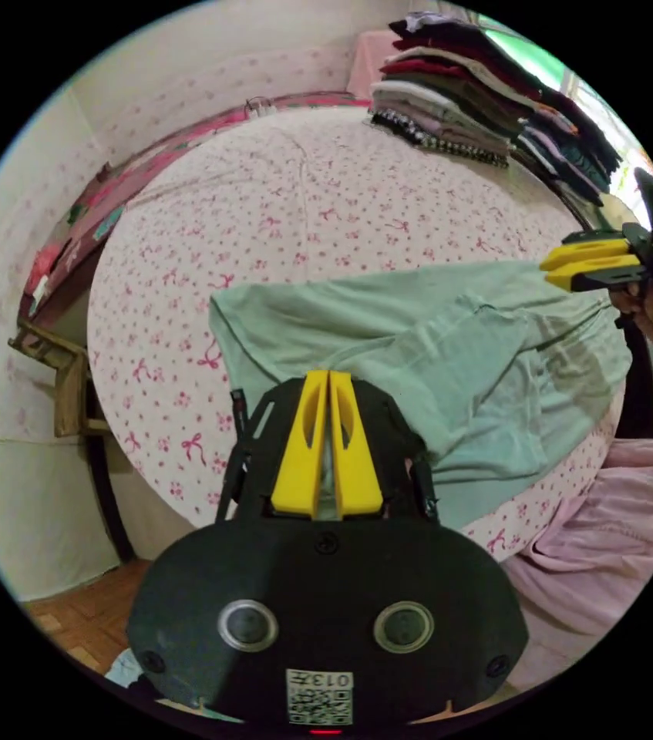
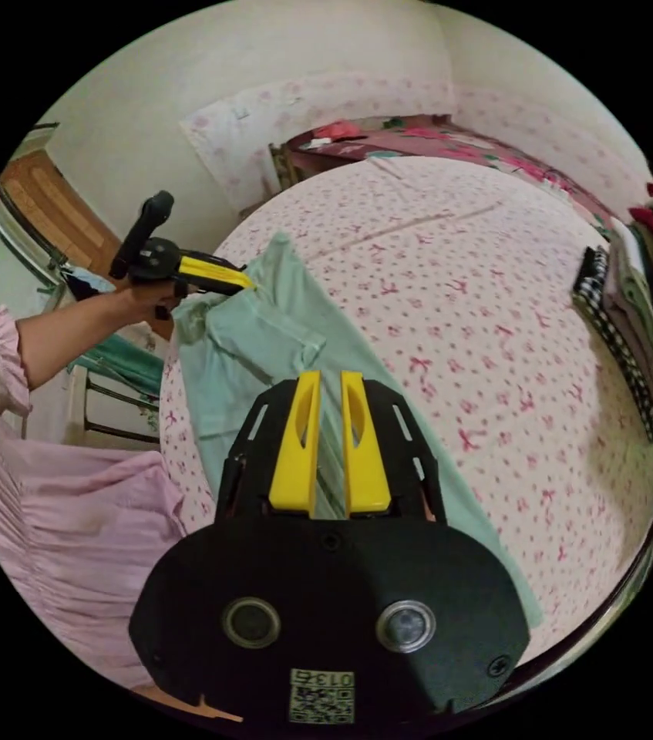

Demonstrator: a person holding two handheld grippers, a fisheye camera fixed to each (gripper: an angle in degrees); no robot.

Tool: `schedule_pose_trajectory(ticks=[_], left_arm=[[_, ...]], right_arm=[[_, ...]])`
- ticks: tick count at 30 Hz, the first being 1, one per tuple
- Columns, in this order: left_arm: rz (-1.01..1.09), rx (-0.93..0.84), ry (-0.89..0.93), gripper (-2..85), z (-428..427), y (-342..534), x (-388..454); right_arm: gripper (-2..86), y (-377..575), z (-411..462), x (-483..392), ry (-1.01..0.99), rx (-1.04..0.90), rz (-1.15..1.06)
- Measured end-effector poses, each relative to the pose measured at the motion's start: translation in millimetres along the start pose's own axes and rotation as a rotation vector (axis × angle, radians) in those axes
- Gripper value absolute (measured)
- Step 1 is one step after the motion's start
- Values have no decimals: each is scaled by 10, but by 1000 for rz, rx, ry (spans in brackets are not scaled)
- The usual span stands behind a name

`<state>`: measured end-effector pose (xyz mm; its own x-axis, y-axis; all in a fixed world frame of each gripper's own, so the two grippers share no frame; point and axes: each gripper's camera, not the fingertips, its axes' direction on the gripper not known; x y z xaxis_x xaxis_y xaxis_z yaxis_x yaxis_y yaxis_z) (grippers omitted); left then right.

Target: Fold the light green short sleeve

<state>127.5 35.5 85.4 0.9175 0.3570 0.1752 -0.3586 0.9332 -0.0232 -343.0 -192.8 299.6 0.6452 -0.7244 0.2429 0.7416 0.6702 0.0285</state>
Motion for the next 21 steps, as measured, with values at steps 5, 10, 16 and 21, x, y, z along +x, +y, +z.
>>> schedule_pose_trajectory(ticks=[5,10,16,21], left_arm=[[-1,98,7,-3,-130,32,-84],[42,28,-28,-3,170,10,-74],[50,27,12,-3,252,-21,-202],[56,35,44,-2,317,-21,-323]], right_arm=[[77,-351,471,70,-97,-77,31],[49,-421,783,125,-103,-167,64],[22,-69,347,236,-191,-10,202],[16,561,265,254,-218,65,410]])
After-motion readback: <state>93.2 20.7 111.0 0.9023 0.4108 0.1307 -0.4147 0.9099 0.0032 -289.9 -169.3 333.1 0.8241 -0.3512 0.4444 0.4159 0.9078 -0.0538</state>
